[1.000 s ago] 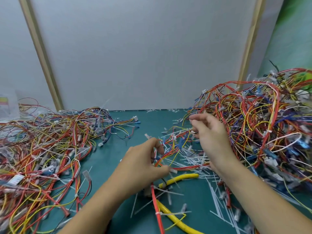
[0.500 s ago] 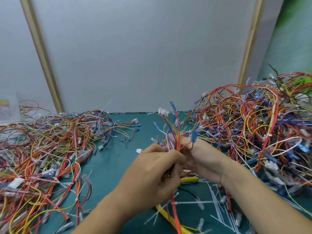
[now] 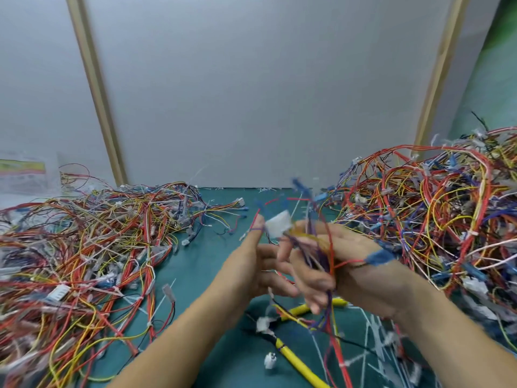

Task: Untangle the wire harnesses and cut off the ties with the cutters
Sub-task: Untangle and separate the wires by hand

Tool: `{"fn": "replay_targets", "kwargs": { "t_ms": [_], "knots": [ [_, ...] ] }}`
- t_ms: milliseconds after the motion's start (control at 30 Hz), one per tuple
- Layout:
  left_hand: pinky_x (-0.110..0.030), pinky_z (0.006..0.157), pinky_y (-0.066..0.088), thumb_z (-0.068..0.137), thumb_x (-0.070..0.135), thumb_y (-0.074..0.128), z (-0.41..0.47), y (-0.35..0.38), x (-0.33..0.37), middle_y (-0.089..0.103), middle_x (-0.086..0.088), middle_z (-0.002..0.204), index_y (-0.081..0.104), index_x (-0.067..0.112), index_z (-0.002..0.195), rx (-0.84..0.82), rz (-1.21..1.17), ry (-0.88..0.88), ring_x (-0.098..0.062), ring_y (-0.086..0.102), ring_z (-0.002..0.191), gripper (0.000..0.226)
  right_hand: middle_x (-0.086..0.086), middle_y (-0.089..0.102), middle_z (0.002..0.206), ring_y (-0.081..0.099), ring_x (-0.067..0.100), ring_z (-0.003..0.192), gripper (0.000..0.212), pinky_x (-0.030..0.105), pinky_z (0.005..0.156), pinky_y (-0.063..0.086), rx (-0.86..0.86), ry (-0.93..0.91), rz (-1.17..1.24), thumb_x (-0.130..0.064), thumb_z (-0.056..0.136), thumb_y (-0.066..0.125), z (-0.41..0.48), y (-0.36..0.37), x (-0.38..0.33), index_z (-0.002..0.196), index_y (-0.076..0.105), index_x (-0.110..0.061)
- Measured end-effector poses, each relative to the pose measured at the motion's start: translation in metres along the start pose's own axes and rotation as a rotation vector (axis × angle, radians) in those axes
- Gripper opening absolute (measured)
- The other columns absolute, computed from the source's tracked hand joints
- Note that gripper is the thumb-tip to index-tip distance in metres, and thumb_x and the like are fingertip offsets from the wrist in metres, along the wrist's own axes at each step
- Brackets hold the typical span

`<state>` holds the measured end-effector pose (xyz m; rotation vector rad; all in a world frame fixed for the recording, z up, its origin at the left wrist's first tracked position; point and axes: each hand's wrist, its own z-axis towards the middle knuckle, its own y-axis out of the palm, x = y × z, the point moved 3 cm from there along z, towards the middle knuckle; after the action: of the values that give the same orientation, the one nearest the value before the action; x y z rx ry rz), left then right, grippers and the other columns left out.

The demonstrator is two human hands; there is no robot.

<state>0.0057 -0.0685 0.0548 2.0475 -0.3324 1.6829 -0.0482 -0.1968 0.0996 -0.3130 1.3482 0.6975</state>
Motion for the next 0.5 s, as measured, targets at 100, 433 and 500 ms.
{"fn": "replay_targets", "kwargs": {
  "t_ms": [100,433,500],
  "knots": [
    [-0.044,0.081,0.051,0.102,0.051,0.023,-0.001,-0.003,0.007,0.056,-0.031,0.095,0.071,0.011,0.07,-0.032,-0.11,0.088,-0.035,0.059,0.073,0.07,0.003,0.039,0.055,0.043,0.019,0.048,0.025,0.034,0.053,0.048,0.04,0.045,-0.091,-0.019,0.099,0.045,0.0,-0.002,0.008,0.099,0.066,-0.005],
    [-0.026,0.062,0.057,0.092,0.017,0.06,0.0,-0.013,0.009,0.069,-0.01,0.076,0.066,0.0,0.109,0.098,-0.151,0.257,-0.02,0.067,0.063,0.025,-0.001,0.034,0.05,0.045,0.017,0.052,0.036,0.032,0.059,0.047,-0.011,-0.048,0.259,-0.021,0.097,0.029,0.0,-0.019,0.006,0.088,0.061,-0.004],
    [-0.025,0.061,0.057,0.085,0.02,0.065,0.002,-0.015,0.009,0.068,-0.009,0.077,0.065,0.0,0.109,0.086,-0.202,0.259,-0.02,0.067,0.065,0.031,0.001,0.028,0.05,0.044,0.016,0.051,0.039,0.032,0.058,0.044,-0.026,-0.057,0.337,-0.02,0.097,0.025,0.0,-0.02,0.006,0.086,0.059,-0.004]
  ]
}}
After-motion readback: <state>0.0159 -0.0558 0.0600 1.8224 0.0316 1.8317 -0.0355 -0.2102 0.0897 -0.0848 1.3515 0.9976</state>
